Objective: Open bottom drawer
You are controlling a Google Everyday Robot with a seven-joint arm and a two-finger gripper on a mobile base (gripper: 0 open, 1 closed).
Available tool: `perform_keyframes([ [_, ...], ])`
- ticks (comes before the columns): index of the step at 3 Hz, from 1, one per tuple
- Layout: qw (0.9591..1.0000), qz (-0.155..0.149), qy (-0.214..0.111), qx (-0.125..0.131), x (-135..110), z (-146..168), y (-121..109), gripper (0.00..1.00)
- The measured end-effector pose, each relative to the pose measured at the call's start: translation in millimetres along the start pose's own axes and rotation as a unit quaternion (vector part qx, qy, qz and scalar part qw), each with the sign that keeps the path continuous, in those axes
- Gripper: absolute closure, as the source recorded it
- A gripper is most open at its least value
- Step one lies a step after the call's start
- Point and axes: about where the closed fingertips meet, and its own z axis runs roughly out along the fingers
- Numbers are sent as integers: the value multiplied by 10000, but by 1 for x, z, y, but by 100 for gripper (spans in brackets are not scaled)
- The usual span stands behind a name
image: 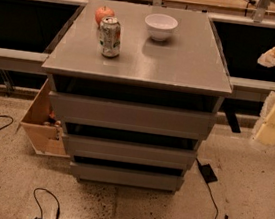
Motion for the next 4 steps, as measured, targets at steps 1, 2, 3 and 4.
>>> perform_keyframes([
  [1, 9999, -33, -54, 139, -7, 2, 11, 0],
  [2, 10000, -34, -69, 48, -8, 42, 37, 0],
  [3, 9997, -112, -146, -173, 8, 111, 65, 0],
  [4, 9988, -254, -62, -411, 29, 200, 89, 0],
])
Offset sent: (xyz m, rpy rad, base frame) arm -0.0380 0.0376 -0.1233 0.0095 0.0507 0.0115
